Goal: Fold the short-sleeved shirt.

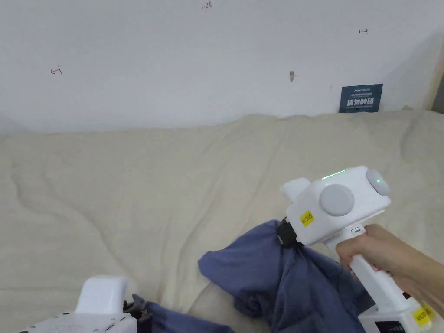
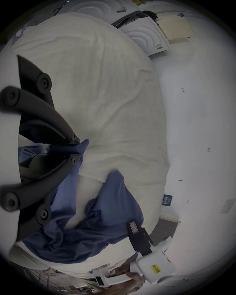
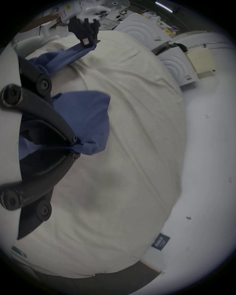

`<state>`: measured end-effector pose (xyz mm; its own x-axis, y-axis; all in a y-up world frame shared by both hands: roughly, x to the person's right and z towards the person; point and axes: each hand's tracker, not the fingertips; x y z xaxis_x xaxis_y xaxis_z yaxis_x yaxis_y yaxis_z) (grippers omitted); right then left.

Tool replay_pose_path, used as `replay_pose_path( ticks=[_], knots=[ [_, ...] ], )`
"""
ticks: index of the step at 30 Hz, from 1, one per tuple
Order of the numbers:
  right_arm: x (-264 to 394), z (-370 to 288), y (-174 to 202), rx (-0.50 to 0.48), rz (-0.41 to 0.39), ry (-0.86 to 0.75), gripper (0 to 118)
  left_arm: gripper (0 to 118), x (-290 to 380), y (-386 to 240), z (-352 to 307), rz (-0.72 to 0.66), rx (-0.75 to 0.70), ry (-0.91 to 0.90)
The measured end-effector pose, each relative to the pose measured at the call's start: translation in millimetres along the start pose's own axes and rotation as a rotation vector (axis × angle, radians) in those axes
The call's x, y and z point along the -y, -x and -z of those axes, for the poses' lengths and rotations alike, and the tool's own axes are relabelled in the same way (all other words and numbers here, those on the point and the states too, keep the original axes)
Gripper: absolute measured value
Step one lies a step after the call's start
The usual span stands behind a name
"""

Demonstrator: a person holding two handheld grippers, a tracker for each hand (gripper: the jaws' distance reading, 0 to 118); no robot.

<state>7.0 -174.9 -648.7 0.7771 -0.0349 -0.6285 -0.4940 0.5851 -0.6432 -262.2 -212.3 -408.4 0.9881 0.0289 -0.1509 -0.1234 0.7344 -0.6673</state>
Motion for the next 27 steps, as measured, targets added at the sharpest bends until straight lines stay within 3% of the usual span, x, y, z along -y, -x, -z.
replay_pose_path(
  ticks=[3,7,13,16,18,20,23,27],
  knots=[
    [-7,-51,-18,0.018,0.073,-0.099,3,9,-14,5,-19,-0.007,-0.012,-0.049],
    [-14,-119,-40,0.082,0.101,-0.206,3,9,-40,15,-46,0.008,-0.098,-0.139],
    [-19,-210,-73,0.132,0.28,-0.38,3,9,-94,41,-83,-0.044,-0.134,-0.273],
    [-31,-243,-83,0.21,0.299,-0.427,3,9,-125,54,-98,-0.045,-0.167,-0.325],
    [-45,-255,-82,0.3,0.232,-0.399,3,9,-151,64,-104,-0.057,-0.177,-0.366],
    [-54,-270,-84,0.257,0.256,-0.428,3,9,-180,71,-111,-0.054,-0.181,-0.359],
    [-71,-288,-91,0.135,0.386,-0.519,3,9,-214,72,-127,-0.032,-0.219,-0.43],
    [-103,-311,-96,0.181,0.363,-0.552,3,9,-255,69,-142,0.016,-0.234,-0.478]
  ],
)
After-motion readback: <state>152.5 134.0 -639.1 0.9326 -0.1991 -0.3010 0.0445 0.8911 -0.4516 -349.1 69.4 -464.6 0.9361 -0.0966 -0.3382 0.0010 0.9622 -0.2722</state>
